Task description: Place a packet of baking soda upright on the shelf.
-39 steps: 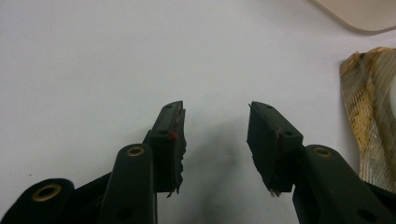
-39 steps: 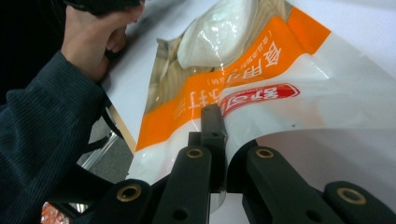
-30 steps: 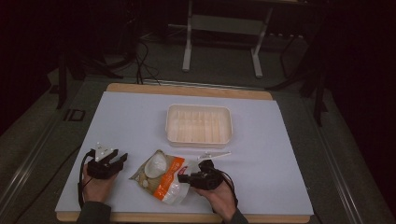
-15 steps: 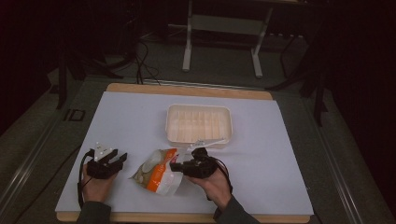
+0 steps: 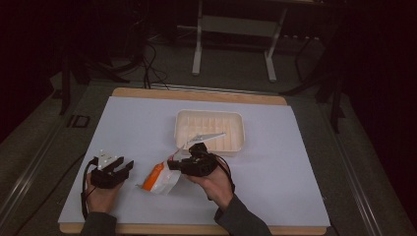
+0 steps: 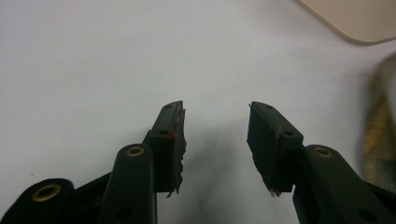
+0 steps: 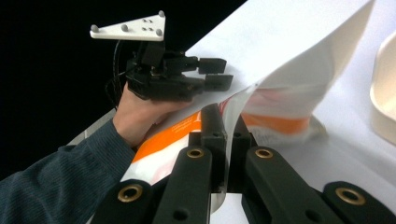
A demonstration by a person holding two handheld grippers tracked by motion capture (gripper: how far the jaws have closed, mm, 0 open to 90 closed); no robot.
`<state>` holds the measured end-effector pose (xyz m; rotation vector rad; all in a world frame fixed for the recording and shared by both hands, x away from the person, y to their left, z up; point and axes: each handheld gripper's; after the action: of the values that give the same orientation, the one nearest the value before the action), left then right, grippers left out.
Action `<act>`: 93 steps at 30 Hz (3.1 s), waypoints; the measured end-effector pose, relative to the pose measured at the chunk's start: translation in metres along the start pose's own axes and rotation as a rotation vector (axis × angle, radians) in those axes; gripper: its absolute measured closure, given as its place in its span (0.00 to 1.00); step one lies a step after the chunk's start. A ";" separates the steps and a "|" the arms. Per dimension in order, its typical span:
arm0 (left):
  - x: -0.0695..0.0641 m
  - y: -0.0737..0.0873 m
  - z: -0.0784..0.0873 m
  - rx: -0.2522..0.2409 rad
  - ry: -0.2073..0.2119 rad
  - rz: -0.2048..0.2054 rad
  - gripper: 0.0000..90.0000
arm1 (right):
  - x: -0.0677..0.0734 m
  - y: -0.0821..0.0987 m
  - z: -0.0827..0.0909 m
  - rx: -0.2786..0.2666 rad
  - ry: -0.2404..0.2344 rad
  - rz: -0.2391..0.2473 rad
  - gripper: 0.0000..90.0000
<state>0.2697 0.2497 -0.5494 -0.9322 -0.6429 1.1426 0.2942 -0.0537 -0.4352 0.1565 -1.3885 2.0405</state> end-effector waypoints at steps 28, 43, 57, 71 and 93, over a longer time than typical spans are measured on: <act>0.000 0.000 0.000 -0.004 0.007 0.002 0.62 | 0.000 -0.022 0.033 0.015 -0.043 0.046 1.00; 0.000 0.000 0.000 -0.006 0.009 0.002 0.62 | 0.000 -0.032 0.040 0.064 -0.036 0.130 1.00; 0.000 0.000 0.000 -0.005 0.008 0.004 0.61 | -0.004 -0.055 0.054 0.061 -0.020 0.202 1.00; 0.000 0.000 0.000 -0.004 0.010 0.005 0.61 | -0.008 -0.084 0.064 0.066 0.000 0.286 1.00; 0.000 0.000 0.000 -0.008 0.011 0.007 0.61 | -0.033 -0.114 0.069 0.082 0.119 0.313 1.00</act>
<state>0.2696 0.2500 -0.5495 -0.9472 -0.6368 1.1410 0.3681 -0.1028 -0.3304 -0.1555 -1.3218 2.3218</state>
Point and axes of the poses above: each handheld gripper's, and its own axes: z roughly backward along the jaws, y roughly out of its underside, x roughly to its left, and after that the axes turned 7 degrees about -x, right-handed
